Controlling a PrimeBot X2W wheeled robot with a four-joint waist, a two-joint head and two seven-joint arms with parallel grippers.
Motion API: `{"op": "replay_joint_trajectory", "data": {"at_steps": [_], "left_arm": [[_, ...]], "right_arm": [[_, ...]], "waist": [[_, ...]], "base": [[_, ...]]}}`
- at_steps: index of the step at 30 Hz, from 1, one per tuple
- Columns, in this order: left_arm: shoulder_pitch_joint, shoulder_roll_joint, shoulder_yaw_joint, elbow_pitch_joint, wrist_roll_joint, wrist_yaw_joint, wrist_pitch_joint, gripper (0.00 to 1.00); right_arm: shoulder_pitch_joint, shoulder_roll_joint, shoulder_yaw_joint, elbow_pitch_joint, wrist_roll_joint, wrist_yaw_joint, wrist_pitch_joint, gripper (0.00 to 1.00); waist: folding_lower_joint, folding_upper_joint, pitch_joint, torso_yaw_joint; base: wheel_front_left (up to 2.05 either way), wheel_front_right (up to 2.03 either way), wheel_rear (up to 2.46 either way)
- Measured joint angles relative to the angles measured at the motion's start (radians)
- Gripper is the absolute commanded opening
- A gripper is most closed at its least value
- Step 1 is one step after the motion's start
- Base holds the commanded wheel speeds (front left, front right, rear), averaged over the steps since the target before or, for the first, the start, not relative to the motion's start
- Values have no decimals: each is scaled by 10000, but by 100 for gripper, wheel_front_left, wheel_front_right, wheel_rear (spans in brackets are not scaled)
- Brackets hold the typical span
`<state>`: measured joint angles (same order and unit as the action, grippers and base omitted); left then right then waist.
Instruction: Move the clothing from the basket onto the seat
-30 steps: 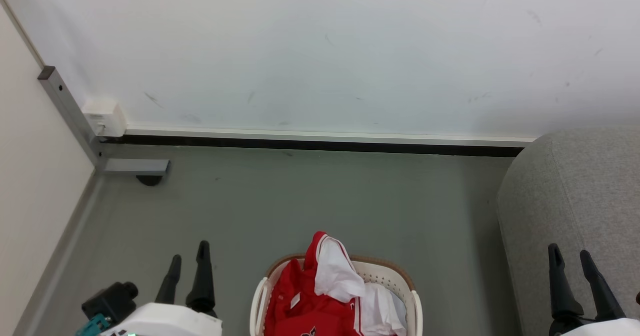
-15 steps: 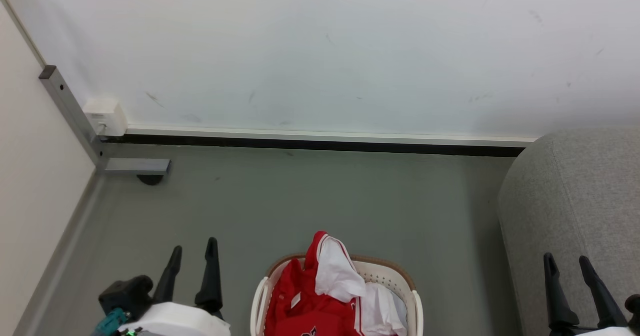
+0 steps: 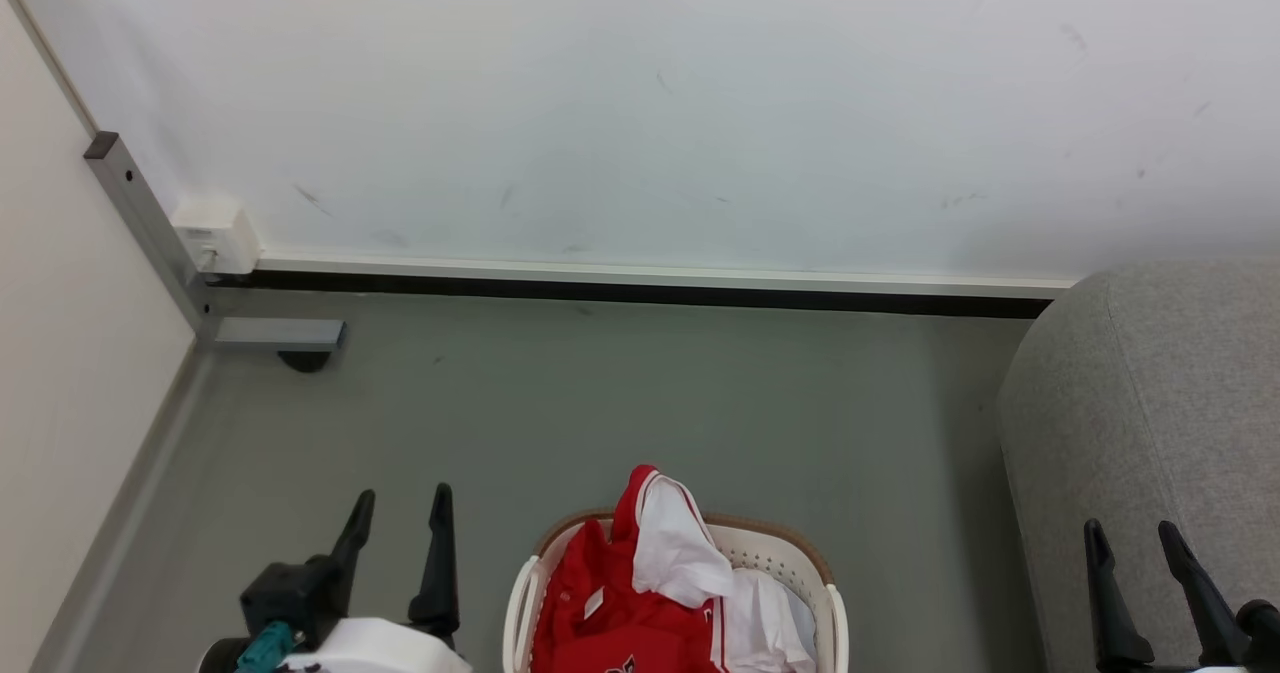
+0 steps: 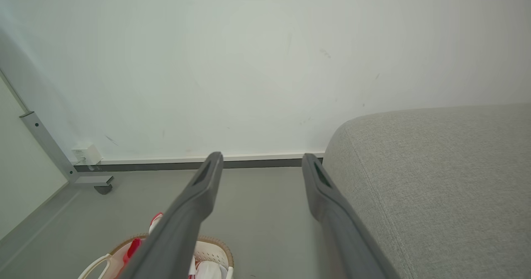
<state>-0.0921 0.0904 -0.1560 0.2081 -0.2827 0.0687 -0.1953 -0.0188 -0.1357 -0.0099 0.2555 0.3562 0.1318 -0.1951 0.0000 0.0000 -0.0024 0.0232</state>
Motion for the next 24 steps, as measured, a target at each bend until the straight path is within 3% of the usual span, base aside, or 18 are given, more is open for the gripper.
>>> {"op": "replay_joint_trajectory", "data": {"at_steps": [24], "left_arm": [[7, 150, -167, 506, 1523, 100, -468, 100]], "right_arm": [[30, -2, -136, 435, -562, 0, -454, 100]], "waist": [[0, 0, -27, 57]], "base": [[0, 0, 0]]}}
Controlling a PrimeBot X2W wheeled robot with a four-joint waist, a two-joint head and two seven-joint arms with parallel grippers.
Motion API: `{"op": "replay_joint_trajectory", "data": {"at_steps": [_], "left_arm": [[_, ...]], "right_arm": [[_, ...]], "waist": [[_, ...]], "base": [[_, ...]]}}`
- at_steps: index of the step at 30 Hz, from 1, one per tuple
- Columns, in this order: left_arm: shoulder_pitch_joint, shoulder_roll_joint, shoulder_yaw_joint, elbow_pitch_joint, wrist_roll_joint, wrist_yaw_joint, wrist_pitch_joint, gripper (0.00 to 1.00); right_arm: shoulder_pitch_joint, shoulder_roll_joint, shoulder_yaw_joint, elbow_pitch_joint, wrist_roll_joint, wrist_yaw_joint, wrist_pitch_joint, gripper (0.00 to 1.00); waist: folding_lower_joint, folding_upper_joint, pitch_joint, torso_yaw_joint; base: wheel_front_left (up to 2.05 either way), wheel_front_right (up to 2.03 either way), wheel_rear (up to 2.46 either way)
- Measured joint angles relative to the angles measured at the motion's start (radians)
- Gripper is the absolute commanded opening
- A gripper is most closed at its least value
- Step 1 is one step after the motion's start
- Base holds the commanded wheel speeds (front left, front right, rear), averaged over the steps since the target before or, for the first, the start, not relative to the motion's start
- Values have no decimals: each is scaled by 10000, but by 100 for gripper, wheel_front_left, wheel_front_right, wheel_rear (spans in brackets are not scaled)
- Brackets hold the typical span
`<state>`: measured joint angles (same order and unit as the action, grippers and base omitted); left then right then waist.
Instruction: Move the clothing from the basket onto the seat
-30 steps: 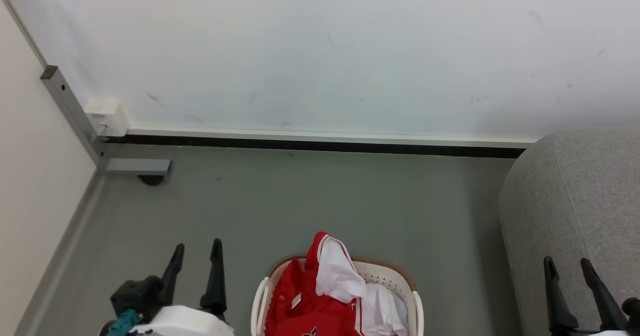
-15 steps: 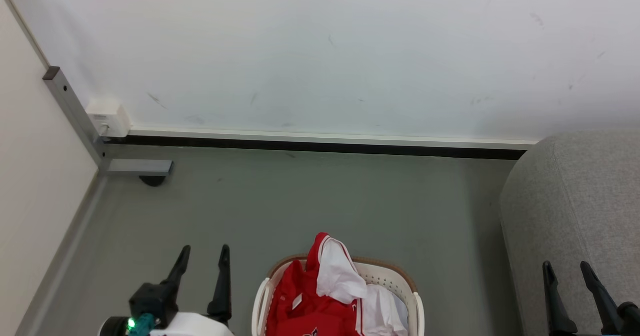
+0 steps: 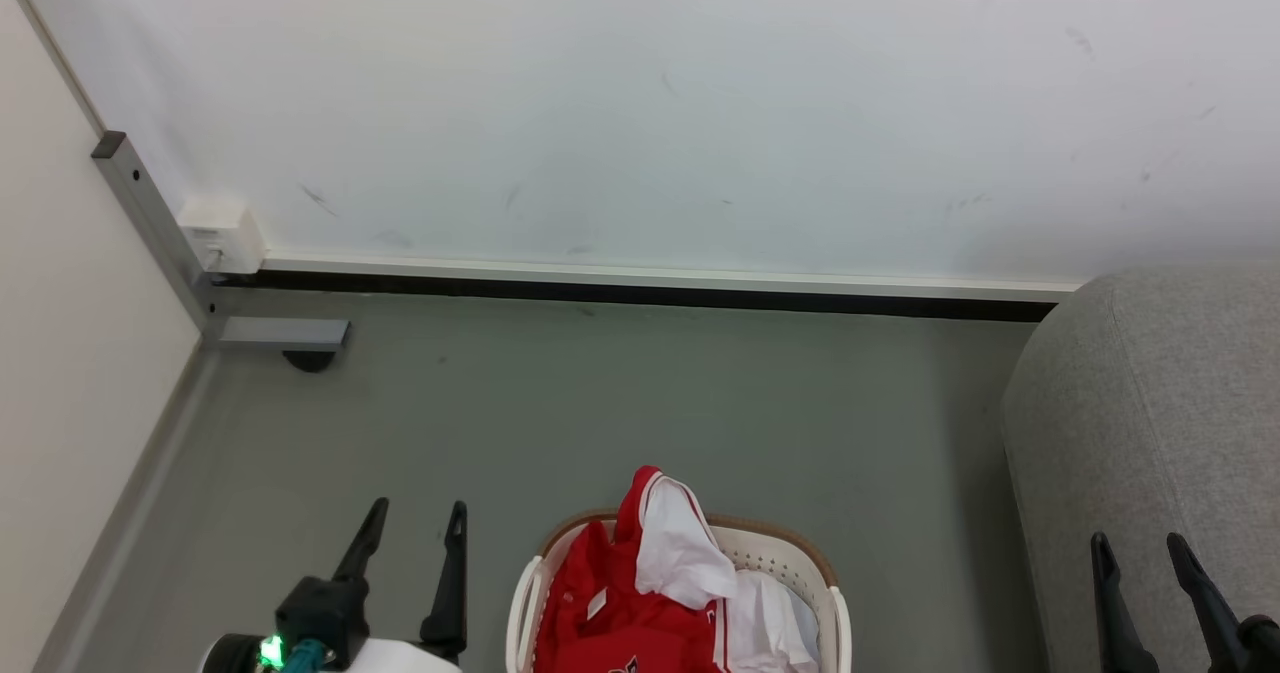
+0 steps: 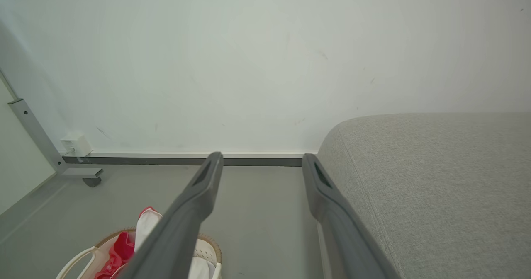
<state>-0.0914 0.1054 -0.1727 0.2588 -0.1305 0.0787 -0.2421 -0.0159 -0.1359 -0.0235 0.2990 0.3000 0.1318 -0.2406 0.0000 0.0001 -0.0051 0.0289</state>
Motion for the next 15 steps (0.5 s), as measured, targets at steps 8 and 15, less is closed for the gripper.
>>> {"op": "replay_joint_trajectory", "data": {"at_steps": [8, 15], "left_arm": [[2, -63, 10, 92, 514, -79, -150, 100], [11, -117, 92, 153, 681, -182, -221, 100]], "right_arm": [[-2, -115, 65, 167, -314, 0, -163, 100], [-21, -146, 159, 249, -504, 0, -219, 100]], "waist": [[0, 0, -1, 28], [0, 0, 35, -20]], "base": [[0, 0, 0], [0, 0, 0]]}}
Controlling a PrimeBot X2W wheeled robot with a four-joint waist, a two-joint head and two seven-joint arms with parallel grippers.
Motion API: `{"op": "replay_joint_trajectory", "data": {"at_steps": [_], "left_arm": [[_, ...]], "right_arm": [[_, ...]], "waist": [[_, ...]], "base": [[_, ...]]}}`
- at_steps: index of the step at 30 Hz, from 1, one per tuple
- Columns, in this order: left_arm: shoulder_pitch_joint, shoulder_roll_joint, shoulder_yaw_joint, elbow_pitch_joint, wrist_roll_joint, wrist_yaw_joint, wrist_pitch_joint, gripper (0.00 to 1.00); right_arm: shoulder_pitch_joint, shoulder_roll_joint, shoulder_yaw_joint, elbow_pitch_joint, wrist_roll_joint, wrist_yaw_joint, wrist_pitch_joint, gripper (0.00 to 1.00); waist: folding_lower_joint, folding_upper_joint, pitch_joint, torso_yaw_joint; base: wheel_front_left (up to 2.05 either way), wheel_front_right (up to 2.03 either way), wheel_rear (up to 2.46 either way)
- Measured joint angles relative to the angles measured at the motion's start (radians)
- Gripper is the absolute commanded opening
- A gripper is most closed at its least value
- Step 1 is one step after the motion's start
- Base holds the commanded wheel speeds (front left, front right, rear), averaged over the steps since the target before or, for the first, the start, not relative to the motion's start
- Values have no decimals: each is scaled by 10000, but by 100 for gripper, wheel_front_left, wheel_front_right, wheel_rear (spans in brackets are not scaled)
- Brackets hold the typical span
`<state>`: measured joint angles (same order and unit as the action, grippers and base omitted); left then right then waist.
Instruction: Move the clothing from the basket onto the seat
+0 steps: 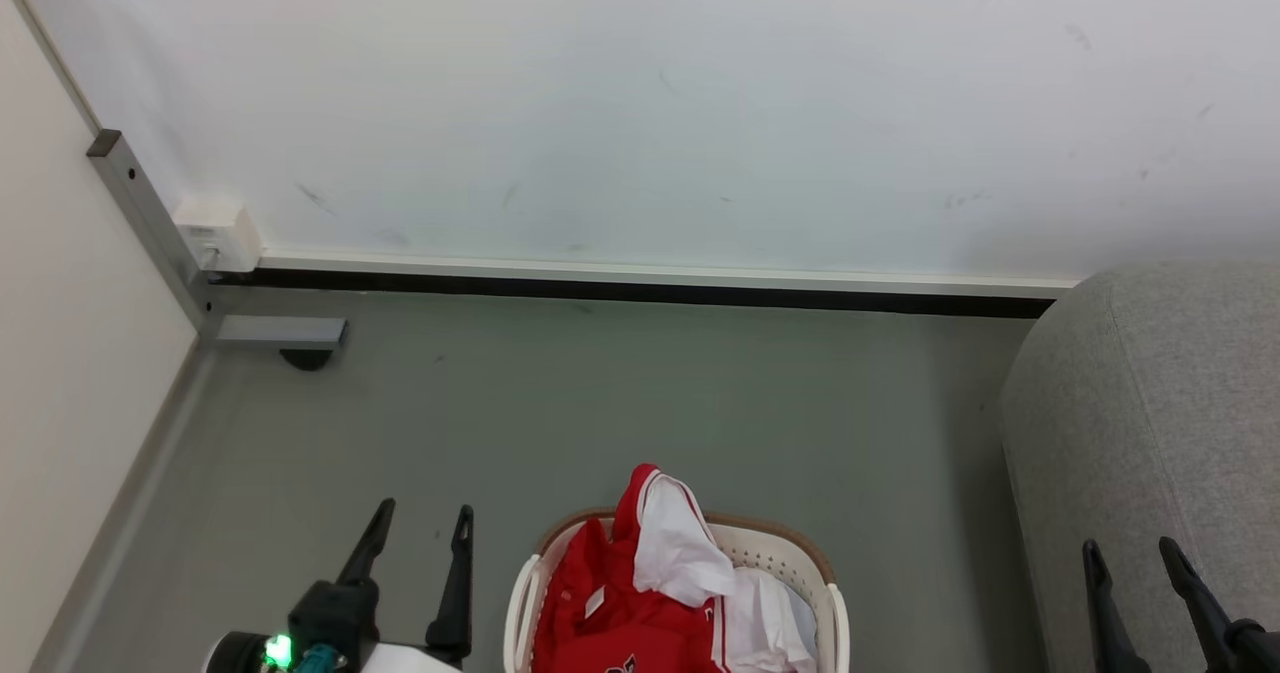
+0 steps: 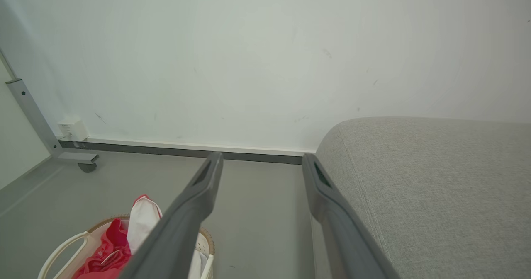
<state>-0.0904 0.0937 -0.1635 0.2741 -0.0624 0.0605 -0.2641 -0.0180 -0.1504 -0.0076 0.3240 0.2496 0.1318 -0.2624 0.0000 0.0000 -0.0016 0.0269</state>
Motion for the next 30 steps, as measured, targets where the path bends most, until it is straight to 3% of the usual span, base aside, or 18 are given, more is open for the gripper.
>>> {"op": "replay_joint_trajectory", "data": {"at_steps": [7, 16, 22, 30], "left_arm": [[0, -104, 77, 180, -81, -245, 0, 100], [-878, -144, -533, 1486, -56, -1005, 29, 100], [-2141, -42, -1310, 2314, 146, -1546, 1011, 100], [-3802, 401, -2410, 3290, 430, -1847, 2920, 100]], "right_arm": [[-19, -21, 61, 4, 102, 0, 0, 100], [-528, 15, 268, -282, 276, 0, -2, 100], [-1173, 163, 529, -571, 341, 0, -2, 100], [-2186, 347, 844, -1028, 420, 0, -2, 100]], "waist": [[0, 0, 117, -125], [0, 0, 886, -398], [1, 0, 1751, -717], [1, 0, 3117, -1401]], "base": [[0, 0, 0], [0, 0, 0], [0, 0, 0], [0, 0, 0]]}}
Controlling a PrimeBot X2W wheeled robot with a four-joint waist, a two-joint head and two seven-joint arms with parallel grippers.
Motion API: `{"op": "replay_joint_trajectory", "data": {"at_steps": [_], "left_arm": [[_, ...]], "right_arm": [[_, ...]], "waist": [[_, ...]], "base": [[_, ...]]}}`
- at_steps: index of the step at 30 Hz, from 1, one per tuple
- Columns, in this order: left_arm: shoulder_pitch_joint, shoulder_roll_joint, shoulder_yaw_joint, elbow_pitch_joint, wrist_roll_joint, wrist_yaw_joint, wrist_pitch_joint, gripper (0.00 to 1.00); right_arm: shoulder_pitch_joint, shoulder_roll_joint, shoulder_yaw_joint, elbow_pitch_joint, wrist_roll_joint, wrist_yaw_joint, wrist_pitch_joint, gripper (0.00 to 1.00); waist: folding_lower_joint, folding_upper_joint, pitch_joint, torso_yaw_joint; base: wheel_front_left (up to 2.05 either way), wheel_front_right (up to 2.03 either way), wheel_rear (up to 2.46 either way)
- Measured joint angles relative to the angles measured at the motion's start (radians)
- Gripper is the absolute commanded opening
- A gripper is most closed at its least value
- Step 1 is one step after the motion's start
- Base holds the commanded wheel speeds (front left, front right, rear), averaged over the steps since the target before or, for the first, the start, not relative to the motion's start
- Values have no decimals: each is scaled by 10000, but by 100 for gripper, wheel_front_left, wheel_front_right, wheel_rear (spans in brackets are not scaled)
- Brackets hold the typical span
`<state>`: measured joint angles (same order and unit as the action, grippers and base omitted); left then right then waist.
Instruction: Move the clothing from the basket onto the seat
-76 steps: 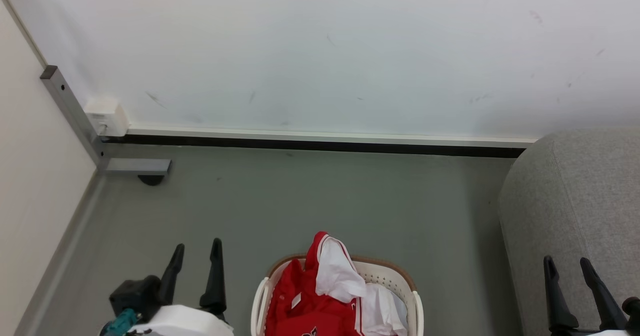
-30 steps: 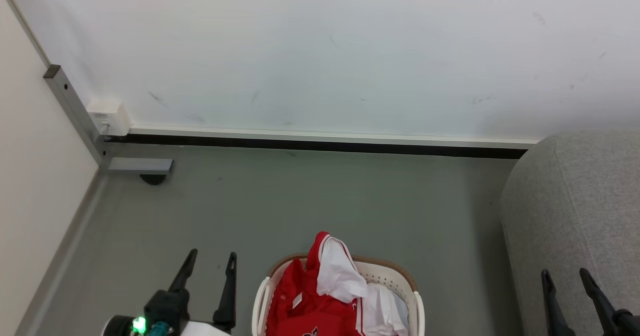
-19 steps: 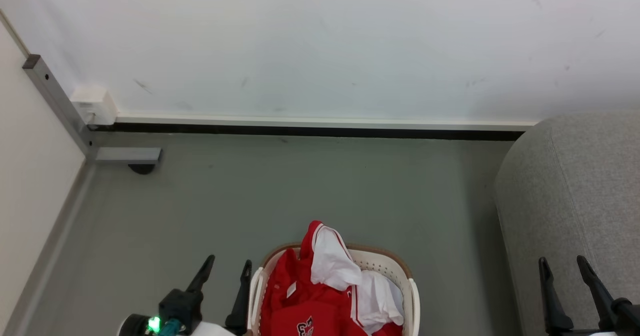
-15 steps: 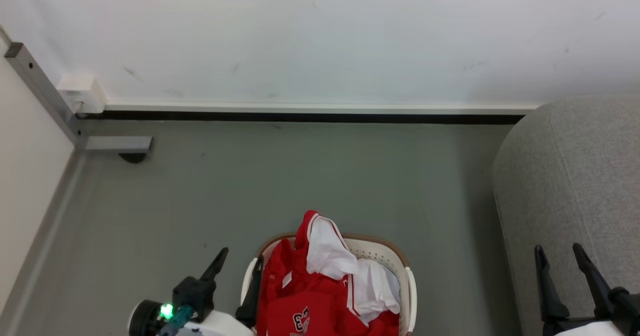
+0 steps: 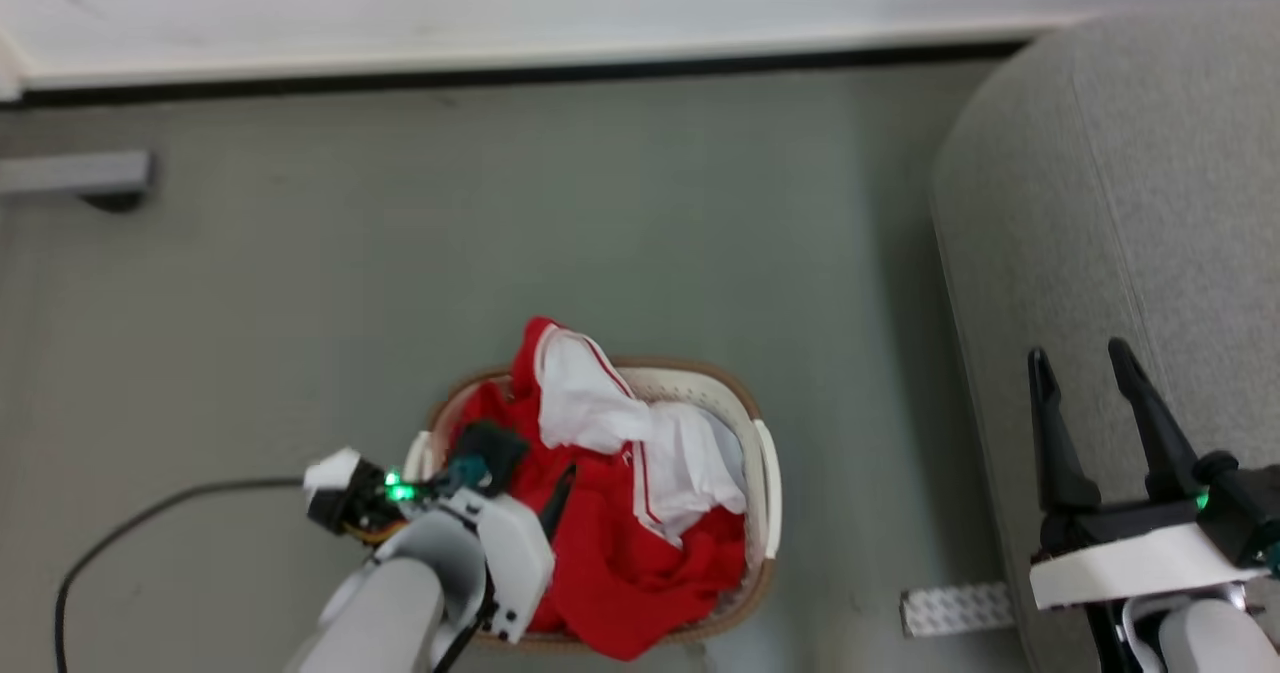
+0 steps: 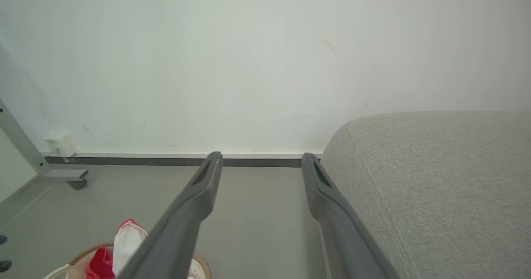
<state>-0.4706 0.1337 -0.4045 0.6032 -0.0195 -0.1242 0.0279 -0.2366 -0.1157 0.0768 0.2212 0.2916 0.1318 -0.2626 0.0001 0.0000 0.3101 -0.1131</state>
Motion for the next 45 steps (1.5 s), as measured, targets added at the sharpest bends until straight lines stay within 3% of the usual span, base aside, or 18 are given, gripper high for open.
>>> {"op": "replay_joint_trajectory", "data": {"at_steps": [7, 14, 26, 35, 36, 37, 45], "left_arm": [[-1427, 280, -1262, 732, -142, -35, 1446, 100], [-2612, 917, -2278, 1440, -629, -46, 2817, 100], [-3353, 1490, -2213, 1762, -625, 295, 3312, 100], [-3568, 1611, -2255, 1891, -600, 516, 3308, 100], [-3581, 1607, -2268, 1918, -617, 512, 3313, 40], [-3591, 1603, -2284, 1942, -629, 499, 3313, 0], [-3603, 1323, -2341, 1931, -955, 422, 2658, 0]], "right_arm": [[-938, 167, 366, -485, 54, 0, 0, 100], [-2061, 270, 738, -997, 171, 0, 0, 100], [-3162, 401, 1085, -1567, 364, 0, 0, 100], [-3385, 414, 1085, -1684, 546, 0, 0, 100], [-3386, 410, 1078, -1676, 552, 0, 0, 100], [-3386, 407, 1060, -1668, 579, 0, 0, 100], [-3344, 368, 767, -1478, 589, 0, 0, 100]], "waist": [[1, 0, 1418, -610], [1, 0, 3050, -1302], [0, 0, 5081, -2178], [0, 0, 5835, -2655], [0, 0, 5857, -2676], [0, 0, 5860, -2683], [-1, 0, 5458, -2523]], "base": [[0, 0, 0], [0, 0, 0], [0, 0, 0], [0, 0, 0], [0, 0, 0], [0, 0, 0], [0, 0, 0]]}}
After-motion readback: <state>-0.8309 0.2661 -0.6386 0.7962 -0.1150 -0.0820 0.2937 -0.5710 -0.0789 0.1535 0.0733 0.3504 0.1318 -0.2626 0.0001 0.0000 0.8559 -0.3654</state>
